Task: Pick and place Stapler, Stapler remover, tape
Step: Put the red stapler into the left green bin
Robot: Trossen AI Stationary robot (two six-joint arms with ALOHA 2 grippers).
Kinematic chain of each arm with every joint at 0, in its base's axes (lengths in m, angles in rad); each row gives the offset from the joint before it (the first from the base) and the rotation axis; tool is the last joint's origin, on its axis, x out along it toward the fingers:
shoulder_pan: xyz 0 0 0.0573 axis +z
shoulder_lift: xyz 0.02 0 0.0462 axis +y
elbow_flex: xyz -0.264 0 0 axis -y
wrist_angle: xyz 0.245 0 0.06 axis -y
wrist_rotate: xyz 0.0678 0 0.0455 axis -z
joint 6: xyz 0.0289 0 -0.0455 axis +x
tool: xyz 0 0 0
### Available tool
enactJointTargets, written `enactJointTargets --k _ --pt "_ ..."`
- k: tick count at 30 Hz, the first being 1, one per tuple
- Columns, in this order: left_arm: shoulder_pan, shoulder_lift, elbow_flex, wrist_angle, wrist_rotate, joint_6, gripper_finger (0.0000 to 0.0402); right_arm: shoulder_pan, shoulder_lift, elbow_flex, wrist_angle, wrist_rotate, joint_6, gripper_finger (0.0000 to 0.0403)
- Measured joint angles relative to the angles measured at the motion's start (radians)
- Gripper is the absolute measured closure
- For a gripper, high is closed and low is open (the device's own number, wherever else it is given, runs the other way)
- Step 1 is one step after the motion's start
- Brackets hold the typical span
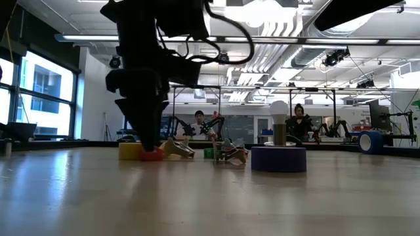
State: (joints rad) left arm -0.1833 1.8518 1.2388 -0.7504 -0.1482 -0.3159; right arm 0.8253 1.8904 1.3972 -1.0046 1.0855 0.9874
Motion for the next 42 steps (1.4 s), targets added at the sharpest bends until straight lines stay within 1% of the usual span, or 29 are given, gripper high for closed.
enactJointTargets --k 3,9,12,18,28,38,42 --pt "0.0 -0.001 0.0 -0.045 -0.019 -0.027 0.0136 0.0 0.0 0.0 0.0 0.0 0.0 0.01" --pt "0.0 -0.001 0.0 -0.055 -0.023 -0.033 0.0136 0.0 0.0 0.0 0.003 0.0 0.0 0.01" --pt "0.0 -0.001 0.0 -0.04 -0.043 -0.033 0.0136 0.0 0.0 0.0 0.003 0.0 0.001 0.01" --pt "0.0 -0.001 0.0 0.024 -0.044 -0.033 0.0136 0.0 0.0 0.0 0.004 0.0 0.0 0.01" --pt "0.0 -0.001 -0.013 0.017 -0.043 -0.082 0.0136 0.0 0.0 0.0 0.005 -0.003 0.0 0.01" --pt "0.001 -0.001 -0.044 0.045 -0.058 -0.09 0.0136 0.0 0.0 0.0 0.007 0.001 0.0 0.01" --pt "0.001 -0.001 -0.045 0.062 -0.115 -0.091 0.0136 0.0 -0.001 0.0 0.007 0.002 0.0 0.01"
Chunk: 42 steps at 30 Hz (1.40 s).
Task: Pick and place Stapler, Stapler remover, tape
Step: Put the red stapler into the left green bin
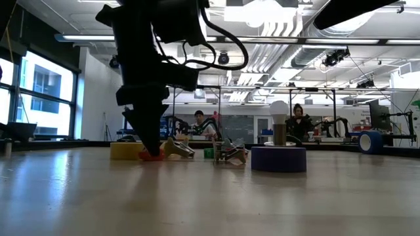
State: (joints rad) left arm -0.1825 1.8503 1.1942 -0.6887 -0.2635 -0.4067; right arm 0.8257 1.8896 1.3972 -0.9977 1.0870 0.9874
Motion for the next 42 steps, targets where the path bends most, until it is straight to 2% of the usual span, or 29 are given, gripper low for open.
enactJointTargets --k 10,13,17,22,32,37,42 --pt "0.0 0.065 0.006 -0.005 -0.018 -0.001 0.0136 0.0 -0.001 -0.006 0.007 -0.001 0.0 0.01" --pt "0.0 0.074 0.005 -0.005 -0.021 -0.002 0.0148 0.0 -0.001 -0.022 0.02 -0.007 0.0 0.01" --pt "-0.001 0.076 0.005 -0.005 -0.006 -0.017 0.0208 0.0 -0.001 -0.045 0.027 -0.011 0.003 0.01" --pt "-0.001 0.078 0.004 -0.008 0.05 0.018 0.0352 0.0 -0.001 -0.05 0.041 -0.011 0.001 0.01" --pt "-0.005 0.08 0.022 -0.032 0.023 0.01 0.0343 0.0 -0.001 -0.051 0.043 0.007 0.0 0.01" --pt "-0.048 0.077 0.101 -0.148 -0.036 0.017 0.0343 0.001 -0.001 -0.051 0.043 0.022 -0.005 0.01" --pt "-0.117 0.056 0.256 -0.271 -0.146 0.017 0.0343 0.014 -0.003 -0.049 0.052 0.082 -0.026 0.01"
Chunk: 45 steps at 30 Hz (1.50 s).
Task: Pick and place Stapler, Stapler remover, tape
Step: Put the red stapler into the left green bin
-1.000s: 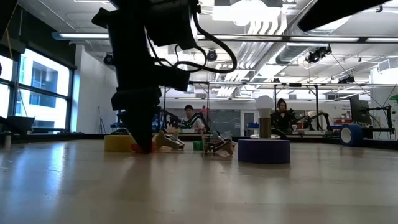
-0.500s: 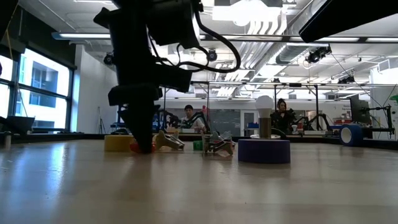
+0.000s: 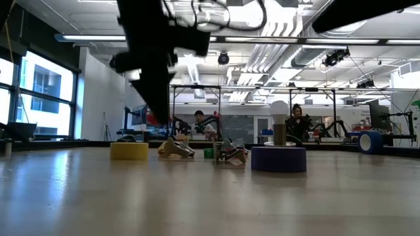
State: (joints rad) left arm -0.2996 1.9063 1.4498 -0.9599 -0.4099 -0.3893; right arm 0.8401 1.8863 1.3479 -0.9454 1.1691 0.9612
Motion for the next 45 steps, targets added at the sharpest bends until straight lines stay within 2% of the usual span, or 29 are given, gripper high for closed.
enactJointTargets --k 2,7,10,16,23,27,30,35,41,45 --pt "-0.032 0.007 0.064 -0.04 -0.029 0.001 0.0343 0.014 -0.009 0.017 0.001 0.048 -0.002 0.01" --pt "-0.104 0.0 0.194 -0.014 -0.076 0.041 0.0343 0.084 -0.066 0.046 0.007 0.203 -0.028 0.01" --pt "-0.142 0.001 0.237 0.072 -0.072 0.103 0.0343 0.131 -0.112 0.046 0.017 0.243 -0.02 0.01" --pt "-0.194 0.001 0.257 0.265 -0.055 0.205 0.0343 0.172 -0.16 0.046 0.055 0.189 0.001 0.01" --pt "-0.232 0.0 0.258 0.543 -0.022 0.358 0.0343 0.164 -0.162 0.046 0.168 0.182 -0.128 0.01" --pt "-0.247 0.0 0.258 0.661 -0.021 0.46 0.0343 0.154 -0.161 0.046 0.248 0.172 -0.249 0.01" --pt "-0.26 -0.013 0.257 0.701 -0.029 0.512 0.0343 0.154 -0.161 0.046 0.335 0.123 -0.358 0.01" --pt "-0.294 -0.035 0.258 0.86 -0.027 0.602 0.0343 0.155 -0.161 0.046 0.459 0.062 -0.519 0.01" --pt "-0.33 -0.037 0.259 1.046 0.059 0.669 0.0343 0.153 -0.16 0.046 0.59 0.062 -0.675 0.01" --pt "-0.33 -0.036 0.258 1.075 0.092 0.673 0.0343 0.149 -0.16 0.046 0.709 0.048 -0.795 0.01"
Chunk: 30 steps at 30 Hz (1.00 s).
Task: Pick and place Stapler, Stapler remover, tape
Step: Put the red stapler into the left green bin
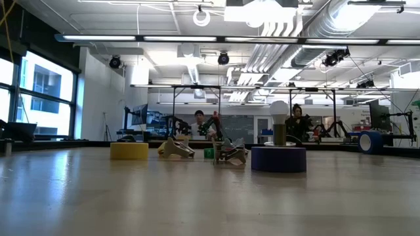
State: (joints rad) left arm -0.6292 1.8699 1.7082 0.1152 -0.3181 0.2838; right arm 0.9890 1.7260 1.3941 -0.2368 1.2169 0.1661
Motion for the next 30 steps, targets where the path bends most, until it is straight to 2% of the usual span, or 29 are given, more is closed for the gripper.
enactJointTargets --k 5,9,18,26,30 --pt "0.001 0.001 0.0 0.0 0.002 0.0 0.0343 -0.008 0.0 0.0 0.151 -0.059 -0.163 0.01" --pt "0.001 0.001 0.0 -0.005 0.002 0.0 0.0343 -0.029 0.0 0.0 0.256 -0.167 -0.269 0.01" --pt "0.001 0.001 0.0 -0.014 0.001 0.0 0.0343 -0.074 0.0 0.0 0.34 -0.331 -0.335 0.01" --pt "0.001 0.001 -0.001 -0.012 -0.003 -0.001 0.0343 -0.071 0.002 0.0 0.409 -0.313 -0.409 0.0102" --pt "0.001 0.001 -0.001 -0.013 -0.003 -0.001 0.0343 -0.071 0.002 0.0 0.409 -0.311 -0.41 0.0125"
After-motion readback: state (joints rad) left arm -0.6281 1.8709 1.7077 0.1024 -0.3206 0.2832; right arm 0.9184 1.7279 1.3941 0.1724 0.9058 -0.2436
